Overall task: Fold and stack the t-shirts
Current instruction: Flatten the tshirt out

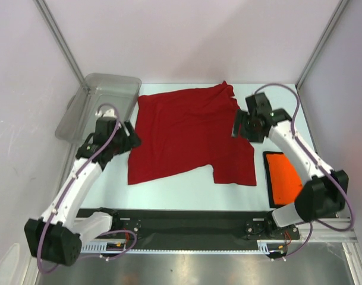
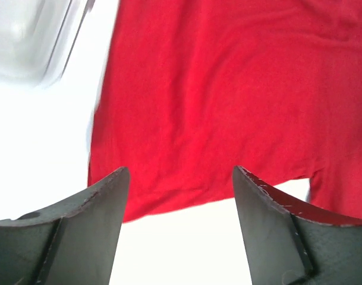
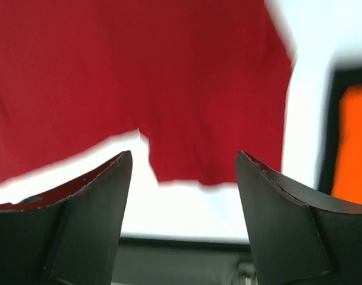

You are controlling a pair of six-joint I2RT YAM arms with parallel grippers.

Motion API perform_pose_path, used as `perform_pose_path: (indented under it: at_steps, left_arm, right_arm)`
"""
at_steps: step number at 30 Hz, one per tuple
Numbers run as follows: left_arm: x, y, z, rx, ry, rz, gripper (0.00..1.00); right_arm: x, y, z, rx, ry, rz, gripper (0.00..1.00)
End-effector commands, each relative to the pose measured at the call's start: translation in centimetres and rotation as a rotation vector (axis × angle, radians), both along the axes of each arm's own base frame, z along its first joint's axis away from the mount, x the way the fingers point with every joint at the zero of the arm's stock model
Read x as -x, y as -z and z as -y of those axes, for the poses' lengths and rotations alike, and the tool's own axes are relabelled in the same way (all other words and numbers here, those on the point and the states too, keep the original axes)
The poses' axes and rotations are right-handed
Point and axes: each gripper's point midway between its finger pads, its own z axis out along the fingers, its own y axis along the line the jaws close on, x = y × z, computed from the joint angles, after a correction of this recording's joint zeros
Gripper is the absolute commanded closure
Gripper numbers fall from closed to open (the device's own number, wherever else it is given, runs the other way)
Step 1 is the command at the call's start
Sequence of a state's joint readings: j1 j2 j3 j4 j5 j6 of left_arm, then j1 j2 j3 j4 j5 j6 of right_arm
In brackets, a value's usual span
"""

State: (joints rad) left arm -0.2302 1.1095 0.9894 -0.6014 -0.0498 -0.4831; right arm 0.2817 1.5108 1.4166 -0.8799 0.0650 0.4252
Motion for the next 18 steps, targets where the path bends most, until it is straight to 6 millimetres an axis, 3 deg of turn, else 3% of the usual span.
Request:
perform_pose_path:
  at_steps: [1,2,3,9,12,18]
  left_arm:
    - [3.8,4.3,-0.2,0.194,-0.154,-0.154,0.24]
    - [4.2,4.9,-1.0,0.222,-0.206,-0.166,0.24]
    - [5.2,6.5,-1.4,0.252,-0.26,-0.211,0.25]
    - [6.7,11.9,-4.0,0.389,-0.486,-0.378,0.37]
    - [6.9,13.1,-5.0,0.454,-0.561,-0.397,0.41]
    - [8.4,15.2,-4.2,0.528,-0.634,-0.482,0.48]
  right_arm:
    - [4.5,1.2,-1.6,-0.086,0.009,-0.055,0.25]
    - [5.9,2.5,-1.6,-0.085,0.009,-0.085,0.25]
    - [6.8,1.6,-2.1,-0.14,0.009,-0.071,0.25]
    - [9.9,1.4,-1.3,-0.161,0.057,-0.089,0.26]
    - [10.8,1.7,-0.7,-0.147,0.082,-0.115,0.26]
    - [11.1,2.0,-0.5,-0.141,0.094,-0.126,0.26]
